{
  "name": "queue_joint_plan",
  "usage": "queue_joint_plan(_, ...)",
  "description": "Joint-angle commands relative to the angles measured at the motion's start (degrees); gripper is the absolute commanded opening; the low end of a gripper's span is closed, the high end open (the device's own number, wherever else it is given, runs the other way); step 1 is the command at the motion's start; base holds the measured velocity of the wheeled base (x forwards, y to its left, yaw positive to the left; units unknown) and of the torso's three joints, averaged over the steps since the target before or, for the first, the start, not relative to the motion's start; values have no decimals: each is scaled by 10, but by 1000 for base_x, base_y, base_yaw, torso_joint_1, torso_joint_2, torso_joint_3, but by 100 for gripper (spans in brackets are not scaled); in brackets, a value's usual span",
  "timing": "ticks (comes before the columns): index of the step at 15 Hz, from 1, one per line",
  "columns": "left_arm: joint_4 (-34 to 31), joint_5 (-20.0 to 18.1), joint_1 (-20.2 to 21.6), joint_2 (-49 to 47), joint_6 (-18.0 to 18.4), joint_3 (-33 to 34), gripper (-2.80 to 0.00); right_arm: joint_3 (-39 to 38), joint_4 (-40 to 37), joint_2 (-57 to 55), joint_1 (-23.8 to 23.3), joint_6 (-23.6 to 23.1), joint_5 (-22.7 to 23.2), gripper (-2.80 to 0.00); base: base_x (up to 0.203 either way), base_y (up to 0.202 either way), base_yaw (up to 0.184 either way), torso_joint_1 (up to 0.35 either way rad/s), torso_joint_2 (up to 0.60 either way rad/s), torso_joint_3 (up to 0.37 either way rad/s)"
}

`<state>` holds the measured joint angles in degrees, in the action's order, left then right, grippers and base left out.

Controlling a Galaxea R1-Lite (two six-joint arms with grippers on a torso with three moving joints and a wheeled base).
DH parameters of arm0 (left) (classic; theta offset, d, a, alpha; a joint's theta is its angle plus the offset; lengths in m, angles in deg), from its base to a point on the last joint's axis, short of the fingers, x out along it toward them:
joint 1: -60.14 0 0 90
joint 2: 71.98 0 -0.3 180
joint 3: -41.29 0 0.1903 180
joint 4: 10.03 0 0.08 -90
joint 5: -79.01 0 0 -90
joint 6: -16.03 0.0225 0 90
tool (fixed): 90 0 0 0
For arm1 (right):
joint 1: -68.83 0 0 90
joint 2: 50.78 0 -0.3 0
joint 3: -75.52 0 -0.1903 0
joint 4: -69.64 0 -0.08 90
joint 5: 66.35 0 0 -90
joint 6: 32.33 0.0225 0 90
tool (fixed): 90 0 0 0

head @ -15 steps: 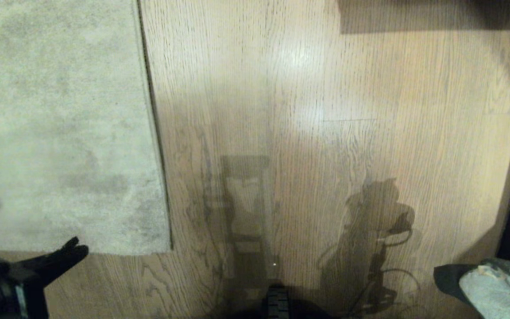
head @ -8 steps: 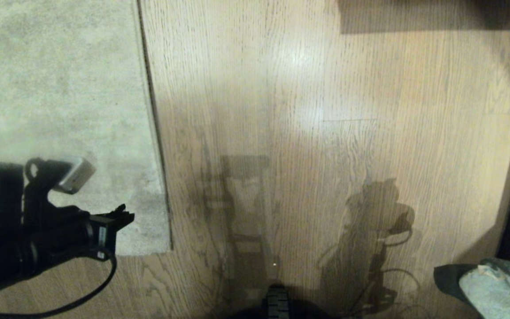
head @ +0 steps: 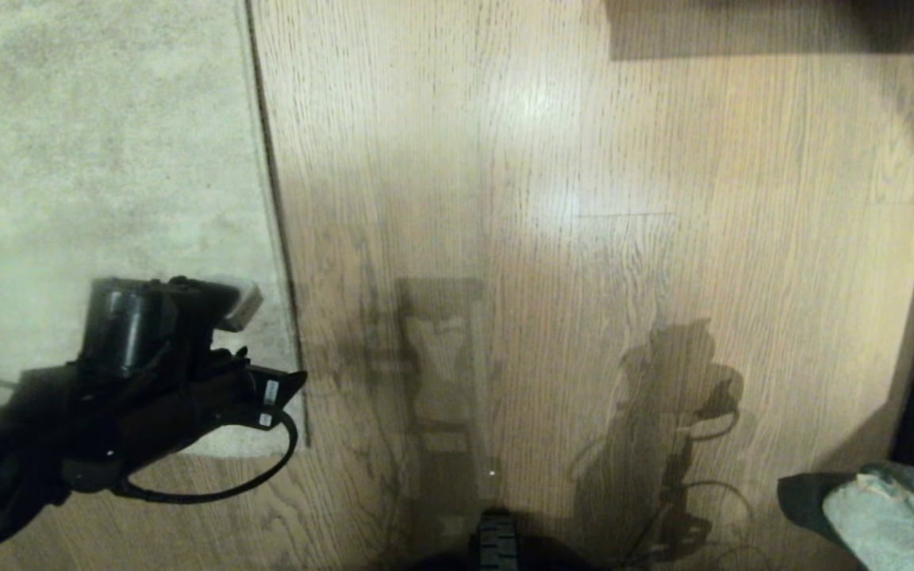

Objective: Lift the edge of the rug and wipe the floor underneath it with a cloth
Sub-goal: Lift up the carpet

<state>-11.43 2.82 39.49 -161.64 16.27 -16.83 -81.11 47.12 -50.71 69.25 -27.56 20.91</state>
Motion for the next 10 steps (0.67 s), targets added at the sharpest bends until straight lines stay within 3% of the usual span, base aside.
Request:
queue_joint_plan(1, 1, 52, -17, -41, 0, -14, 0, 0, 0, -1, 0, 0, 0, -280, 0, 0, 0, 0, 0, 0)
queue_joint_plan(3, 2, 84, -20, -62, 2, -27, 0, 0, 0, -1, 0, 1, 0, -280, 0, 0, 0, 0, 0, 0)
queue_joint_plan(7, 1, 191, -23, -108, 45, -62, 0, 0, 0, -1, 0, 0, 0, -280, 0, 0, 0, 0, 0, 0)
queue_joint_plan(10, 11, 227, -27, -131, 60, -67, 0, 0, 0, -1, 0, 1, 0, -280, 0, 0, 0, 0, 0, 0)
